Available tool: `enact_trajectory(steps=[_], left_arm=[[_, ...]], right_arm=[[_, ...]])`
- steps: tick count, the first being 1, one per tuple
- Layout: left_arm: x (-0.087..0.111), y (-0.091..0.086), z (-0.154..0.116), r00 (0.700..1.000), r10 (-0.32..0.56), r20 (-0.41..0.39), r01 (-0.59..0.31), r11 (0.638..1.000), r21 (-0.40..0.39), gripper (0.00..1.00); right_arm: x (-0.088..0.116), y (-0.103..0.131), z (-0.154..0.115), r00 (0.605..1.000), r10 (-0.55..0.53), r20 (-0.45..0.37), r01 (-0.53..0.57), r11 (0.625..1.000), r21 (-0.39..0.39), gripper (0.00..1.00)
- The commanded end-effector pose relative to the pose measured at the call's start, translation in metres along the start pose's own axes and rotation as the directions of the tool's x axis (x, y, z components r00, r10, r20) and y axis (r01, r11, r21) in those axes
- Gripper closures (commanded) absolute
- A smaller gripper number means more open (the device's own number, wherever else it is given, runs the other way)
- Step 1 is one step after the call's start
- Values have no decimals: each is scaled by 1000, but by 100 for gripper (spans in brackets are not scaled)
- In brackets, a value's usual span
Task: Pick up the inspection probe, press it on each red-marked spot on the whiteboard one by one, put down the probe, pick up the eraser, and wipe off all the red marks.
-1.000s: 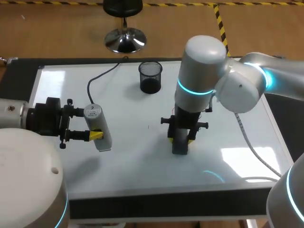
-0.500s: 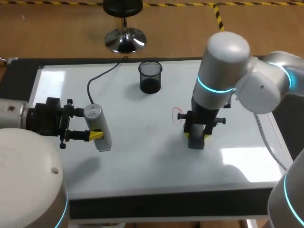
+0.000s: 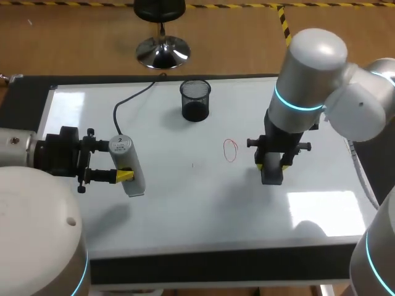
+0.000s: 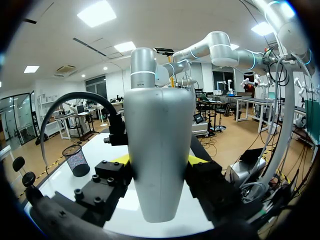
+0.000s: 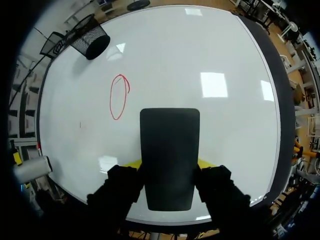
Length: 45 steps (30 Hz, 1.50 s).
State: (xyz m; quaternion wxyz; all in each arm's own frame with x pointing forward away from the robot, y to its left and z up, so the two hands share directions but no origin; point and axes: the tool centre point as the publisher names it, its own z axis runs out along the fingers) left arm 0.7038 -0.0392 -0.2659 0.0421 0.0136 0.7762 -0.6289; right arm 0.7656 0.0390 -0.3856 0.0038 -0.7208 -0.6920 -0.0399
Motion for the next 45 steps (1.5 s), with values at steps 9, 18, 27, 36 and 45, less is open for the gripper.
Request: enact_trajectory(steps=[9, 18, 27, 36, 45], left_arm=[[2, -2, -1, 1000, 2, 3, -2, 1000, 0, 100], [2, -2, -1, 1000, 2, 3, -2, 1000, 0, 100], [2, -2, -1, 1000, 2, 3, -2, 1000, 0, 100], [2, -2, -1, 1000, 2, 3, -2, 1000, 0, 100], [2, -2, -1, 1000, 2, 3, -2, 1000, 0, 100]], right_arm=[[-29, 5, -22, 999, -10, 40, 11, 1000, -20, 100], [-64, 13, -26, 998, -40, 39, 41, 999, -25, 100], [-85, 18, -32, 998, -61, 13, 61, 998, -16, 100], [-85, 18, -32, 998, -61, 13, 61, 998, -16, 100], [-85, 18, -32, 998, -61, 13, 61, 998, -16, 100]])
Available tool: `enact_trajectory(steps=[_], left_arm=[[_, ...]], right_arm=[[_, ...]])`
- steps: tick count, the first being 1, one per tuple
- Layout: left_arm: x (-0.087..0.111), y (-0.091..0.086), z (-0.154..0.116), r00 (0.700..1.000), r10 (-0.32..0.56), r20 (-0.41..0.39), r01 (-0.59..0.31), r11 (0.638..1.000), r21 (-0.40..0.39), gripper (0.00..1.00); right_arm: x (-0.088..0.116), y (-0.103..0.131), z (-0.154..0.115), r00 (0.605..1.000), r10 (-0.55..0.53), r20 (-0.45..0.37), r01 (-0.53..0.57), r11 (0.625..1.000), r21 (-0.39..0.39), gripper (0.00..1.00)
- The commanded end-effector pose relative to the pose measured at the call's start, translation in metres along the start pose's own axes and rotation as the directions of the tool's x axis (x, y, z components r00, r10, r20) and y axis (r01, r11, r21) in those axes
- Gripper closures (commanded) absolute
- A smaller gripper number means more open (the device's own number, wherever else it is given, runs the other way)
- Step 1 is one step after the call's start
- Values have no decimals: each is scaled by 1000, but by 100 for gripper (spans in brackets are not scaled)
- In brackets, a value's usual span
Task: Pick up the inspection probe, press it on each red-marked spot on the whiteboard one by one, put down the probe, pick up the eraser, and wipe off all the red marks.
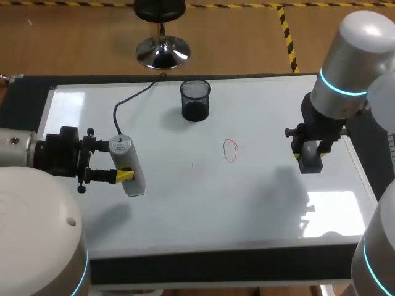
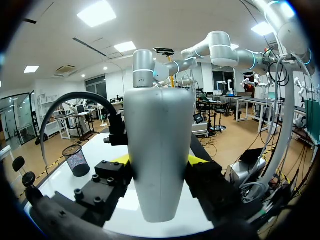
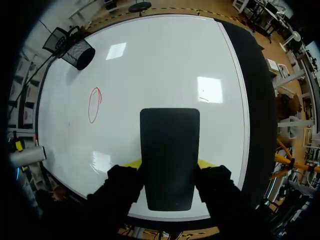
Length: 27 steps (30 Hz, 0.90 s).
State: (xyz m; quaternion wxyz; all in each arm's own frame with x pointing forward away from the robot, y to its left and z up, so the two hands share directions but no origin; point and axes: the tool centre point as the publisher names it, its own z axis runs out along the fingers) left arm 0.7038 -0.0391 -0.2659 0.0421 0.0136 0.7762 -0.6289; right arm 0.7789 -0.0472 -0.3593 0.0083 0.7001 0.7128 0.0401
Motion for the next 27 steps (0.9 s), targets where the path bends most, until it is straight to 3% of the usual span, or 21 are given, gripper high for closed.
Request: enact_trajectory(steps=[1, 27], left_arm=[[2, -2, -1, 1000, 2, 3, -2, 1000, 0, 100], [-42, -8, 35, 996, -53, 75, 57, 997, -46, 100]], right_arm=[[-1, 0, -1, 1000, -1, -3, 1, 1000, 0, 100], [-1, 0, -1, 1000, -1, -3, 1, 1000, 0, 100]])
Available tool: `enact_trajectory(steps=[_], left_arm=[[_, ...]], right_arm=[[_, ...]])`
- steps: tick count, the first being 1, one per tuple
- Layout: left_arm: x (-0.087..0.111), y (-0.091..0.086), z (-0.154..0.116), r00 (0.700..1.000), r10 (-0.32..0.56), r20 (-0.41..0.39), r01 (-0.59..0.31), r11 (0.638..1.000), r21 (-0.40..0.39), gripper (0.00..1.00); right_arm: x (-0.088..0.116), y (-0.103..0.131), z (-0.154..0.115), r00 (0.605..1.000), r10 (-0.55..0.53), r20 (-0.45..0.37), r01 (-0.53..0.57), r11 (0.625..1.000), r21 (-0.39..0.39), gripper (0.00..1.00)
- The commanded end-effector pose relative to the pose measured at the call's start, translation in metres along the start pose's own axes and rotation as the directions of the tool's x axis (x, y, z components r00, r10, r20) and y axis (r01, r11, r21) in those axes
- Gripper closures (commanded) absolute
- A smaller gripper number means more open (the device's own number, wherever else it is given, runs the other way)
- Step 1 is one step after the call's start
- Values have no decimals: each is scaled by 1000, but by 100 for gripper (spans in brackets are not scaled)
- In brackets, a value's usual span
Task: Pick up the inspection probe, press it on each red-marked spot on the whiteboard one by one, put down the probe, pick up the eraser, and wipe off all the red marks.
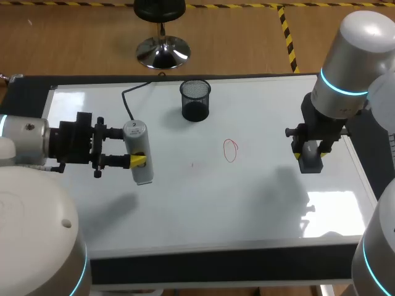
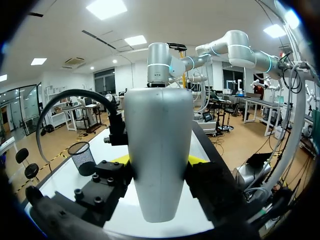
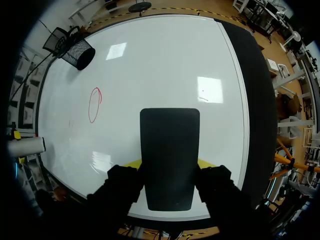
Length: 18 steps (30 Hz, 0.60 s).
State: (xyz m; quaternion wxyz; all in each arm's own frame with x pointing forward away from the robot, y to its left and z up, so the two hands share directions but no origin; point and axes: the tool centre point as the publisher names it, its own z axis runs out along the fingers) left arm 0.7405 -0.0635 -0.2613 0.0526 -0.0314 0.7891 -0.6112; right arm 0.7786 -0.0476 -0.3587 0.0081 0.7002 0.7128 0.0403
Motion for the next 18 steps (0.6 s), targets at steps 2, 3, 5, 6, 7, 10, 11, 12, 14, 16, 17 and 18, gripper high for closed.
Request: enact_trajectory(steps=[2, 3, 5, 6, 7, 10, 11, 12, 14, 16, 17, 18], left_arm=[[-7, -3, 15, 1000, 5, -1, -5, 1000, 4, 100], [-8, -5, 18, 1000, 12, -8, -12, 1000, 9, 100], [-10, -7, 24, 1000, 18, -18, -18, 1000, 11, 100], [-11, -8, 26, 999, 21, -24, -21, 1000, 10, 100], [-12, -8, 29, 999, 25, -31, -25, 1000, 11, 100], [-17, -10, 37, 998, 31, -49, -31, 999, 15, 100], [-19, -10, 39, 998, 33, -54, -33, 999, 16, 100], [-20, -10, 41, 998, 34, -59, -34, 999, 16, 100], [-24, -10, 46, 996, 40, -75, -39, 999, 19, 100], [-29, -12, 50, 995, 47, -83, -45, 999, 26, 100], [-31, -12, 52, 994, 52, -92, -50, 998, 31, 100], [-34, -13, 55, 994, 55, -96, -52, 998, 33, 100]], right_arm=[[-1, 0, 0, 1000, -1, -2, 1, 1000, 0, 100], [-1, 0, 0, 1000, -1, -2, 1, 1000, 0, 100], [-1, 0, 0, 1000, -1, -2, 1, 1000, 0, 100], [-1, 0, 0, 1000, -1, -2, 1, 1000, 0, 100], [-1, 0, 0, 1000, -1, -2, 1, 1000, 0, 100], [-1, 0, 0, 1000, -1, -2, 1, 1000, 0, 100], [-1, 0, 0, 1000, -1, -2, 1, 1000, 0, 100], [-1, 0, 0, 1000, -1, -2, 1, 1000, 0, 100], [-1, 0, 0, 1000, -1, -2, 1, 1000, 0, 100], [-1, 0, 0, 1000, -1, -2, 1, 1000, 0, 100], [-1, 0, 0, 1000, -1, -2, 1, 1000, 0, 100], [-1, 0, 0, 1000, -1, -2, 1, 1000, 0, 100]])
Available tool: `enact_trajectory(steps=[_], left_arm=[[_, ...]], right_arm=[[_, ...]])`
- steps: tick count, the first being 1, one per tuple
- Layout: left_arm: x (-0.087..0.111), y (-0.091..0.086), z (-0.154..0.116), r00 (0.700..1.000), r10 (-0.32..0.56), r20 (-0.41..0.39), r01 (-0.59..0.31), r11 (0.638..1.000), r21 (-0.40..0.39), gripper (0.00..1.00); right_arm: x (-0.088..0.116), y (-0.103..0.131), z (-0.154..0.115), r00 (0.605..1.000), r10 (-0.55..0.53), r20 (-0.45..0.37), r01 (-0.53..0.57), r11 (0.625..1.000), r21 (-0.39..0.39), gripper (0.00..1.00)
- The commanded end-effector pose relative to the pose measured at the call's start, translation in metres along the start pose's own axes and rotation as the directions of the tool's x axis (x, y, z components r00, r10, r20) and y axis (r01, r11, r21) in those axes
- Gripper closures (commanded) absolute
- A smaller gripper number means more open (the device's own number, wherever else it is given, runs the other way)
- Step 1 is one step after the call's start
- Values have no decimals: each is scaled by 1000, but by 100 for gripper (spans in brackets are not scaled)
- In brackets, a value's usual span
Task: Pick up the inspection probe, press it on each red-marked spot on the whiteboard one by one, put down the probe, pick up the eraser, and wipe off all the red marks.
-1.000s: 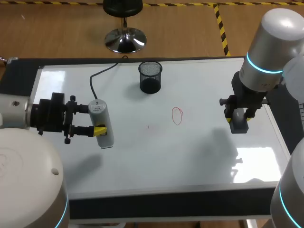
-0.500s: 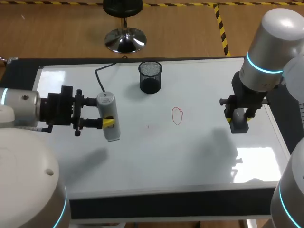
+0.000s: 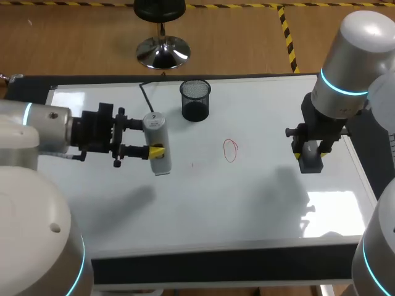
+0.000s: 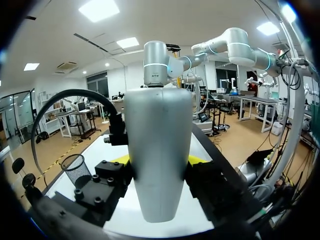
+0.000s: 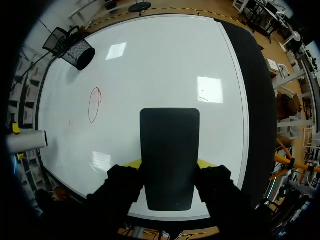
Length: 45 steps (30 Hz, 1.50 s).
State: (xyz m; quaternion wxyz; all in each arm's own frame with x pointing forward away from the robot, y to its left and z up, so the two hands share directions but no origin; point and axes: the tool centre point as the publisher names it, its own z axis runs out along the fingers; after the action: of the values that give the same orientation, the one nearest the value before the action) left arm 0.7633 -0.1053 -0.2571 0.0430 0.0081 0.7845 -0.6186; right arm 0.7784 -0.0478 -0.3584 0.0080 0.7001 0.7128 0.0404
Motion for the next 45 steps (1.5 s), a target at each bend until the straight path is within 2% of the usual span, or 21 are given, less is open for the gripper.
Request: enact_trajectory(steps=[1, 9, 19, 28, 45], left_arm=[[-19, 2, 15, 999, 6, -37, -5, 1000, 9, 100], [-35, 1, 40, 996, 15, -86, -13, 999, 32, 100], [-54, 10, 70, 994, 0, -113, 6, 998, 55, 100], [-66, 6, 99, 989, 9, -148, 4, 996, 86, 100], [-71, 8, 140, 980, 5, -197, 23, 990, 137, 100]], right_arm=[[-1, 0, 0, 1000, -1, -2, 1, 1000, 0, 100], [-1, 0, 0, 1000, -1, -2, 1, 1000, 0, 100], [-1, 0, 0, 1000, -1, -2, 1, 1000, 0, 100], [-1, 0, 0, 1000, -1, -2, 1, 1000, 0, 100], [-1, 0, 0, 1000, -1, -2, 1, 1000, 0, 100]])
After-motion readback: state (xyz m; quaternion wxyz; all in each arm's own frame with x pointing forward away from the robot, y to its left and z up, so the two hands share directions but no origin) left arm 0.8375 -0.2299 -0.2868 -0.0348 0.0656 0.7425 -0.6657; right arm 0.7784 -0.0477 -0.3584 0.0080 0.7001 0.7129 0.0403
